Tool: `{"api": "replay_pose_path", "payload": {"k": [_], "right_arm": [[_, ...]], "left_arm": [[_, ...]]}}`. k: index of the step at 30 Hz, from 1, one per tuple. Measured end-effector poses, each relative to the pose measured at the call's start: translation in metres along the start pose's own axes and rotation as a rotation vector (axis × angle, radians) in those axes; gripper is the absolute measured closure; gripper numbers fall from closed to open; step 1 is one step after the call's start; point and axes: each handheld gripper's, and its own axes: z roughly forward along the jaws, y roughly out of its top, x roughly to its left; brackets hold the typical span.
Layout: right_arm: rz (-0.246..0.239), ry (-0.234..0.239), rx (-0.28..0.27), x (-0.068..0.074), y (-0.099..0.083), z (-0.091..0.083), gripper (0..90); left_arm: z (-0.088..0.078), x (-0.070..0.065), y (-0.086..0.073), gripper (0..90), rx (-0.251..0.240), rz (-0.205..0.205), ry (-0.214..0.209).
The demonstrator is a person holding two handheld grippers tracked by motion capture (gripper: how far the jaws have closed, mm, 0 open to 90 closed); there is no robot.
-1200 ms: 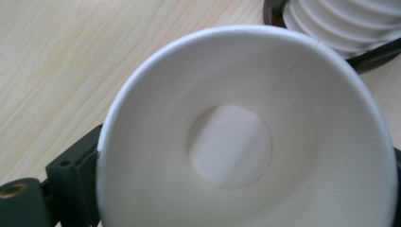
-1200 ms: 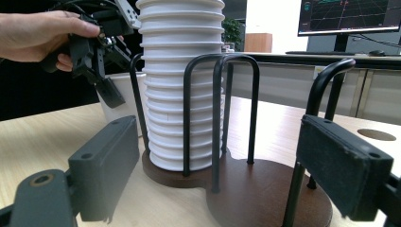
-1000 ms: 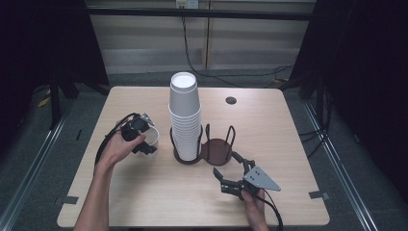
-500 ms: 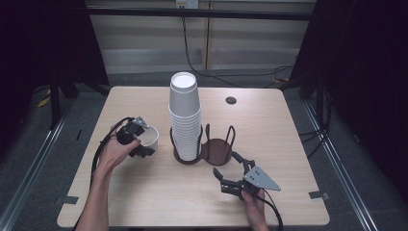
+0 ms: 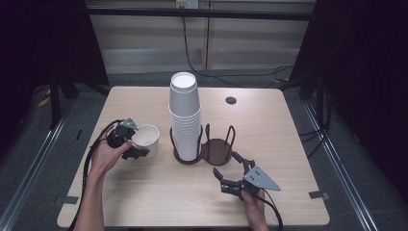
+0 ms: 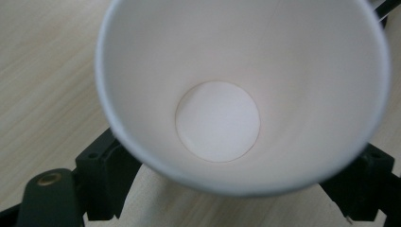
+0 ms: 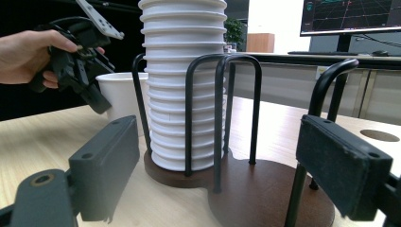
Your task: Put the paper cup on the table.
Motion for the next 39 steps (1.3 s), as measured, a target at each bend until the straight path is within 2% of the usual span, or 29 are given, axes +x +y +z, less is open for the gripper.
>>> {"api": "replay_pose_path", "payload": {"k": [3, 4, 8, 12, 14, 19, 22, 26, 30, 32, 33, 34, 37, 39], "right_arm": [[0.0, 0.0, 0.001, 0.0, 0.0, 0.0, 13.6], [0.0, 0.0, 0.0, 0.0, 0.0, 0.0, 13.7], [0.0, 0.001, 0.0, 0.0, 0.0, 0.0, 13.7], [0.0, -0.002, -0.001, 0.0, 0.0, 0.0, 13.6], [0.0, -0.002, -0.001, 0.0, 0.0, 0.0, 13.6], [-0.001, -0.002, -0.001, 0.0, 0.0, 0.0, 13.6], [-0.001, -0.002, -0.002, 0.0, 0.0, 0.0, 13.6], [-0.001, -0.002, -0.002, 0.0, 0.0, 0.0, 13.6], [-0.001, -0.003, -0.002, 0.0, 0.0, 0.0, 13.6], [-0.003, -0.001, -0.004, 0.0, 0.0, 0.0, 13.6], [-0.003, 0.0, -0.006, 0.0, 0.0, 0.0, 13.6], [-0.002, 0.0, -0.004, 0.0, 0.0, -0.001, 13.6], [-0.003, 0.0, -0.004, 0.0, 0.0, -0.001, 13.6], [-0.002, -0.001, -0.002, 0.0, 0.0, 0.0, 13.6]], "left_arm": [[-0.009, -0.002, -0.006, 15.7, -0.112, -0.028, 0.003], [-0.011, -0.003, -0.008, 15.7, -0.124, -0.022, 0.02], [-0.018, -0.007, -0.013, 15.7, -0.185, -0.042, 0.034], [-0.024, -0.012, -0.02, 15.7, -0.27, -0.07, 0.042], [-0.026, -0.017, -0.023, 15.6, -0.303, -0.09, 0.063], [-0.029, -0.027, -0.03, 16.0, -0.39, -0.146, 0.079], [-0.033, -0.033, -0.033, 15.8, -0.435, -0.142, 0.064], [-0.034, -0.042, -0.034, 16.0, -0.473, -0.151, 0.074], [-0.034, -0.053, -0.034, 16.0, -0.523, -0.137, 0.078], [-0.033, -0.058, -0.034, 15.9, -0.556, -0.128, 0.039], [-0.033, -0.06, -0.034, 15.9, -0.56, -0.122, 0.041], [-0.033, -0.064, -0.035, 15.9, -0.577, -0.128, 0.064], [-0.03, -0.072, -0.035, 15.8, -0.609, -0.13, 0.061], [-0.026, -0.078, -0.034, 15.8, -0.612, -0.132, 0.065]]}}
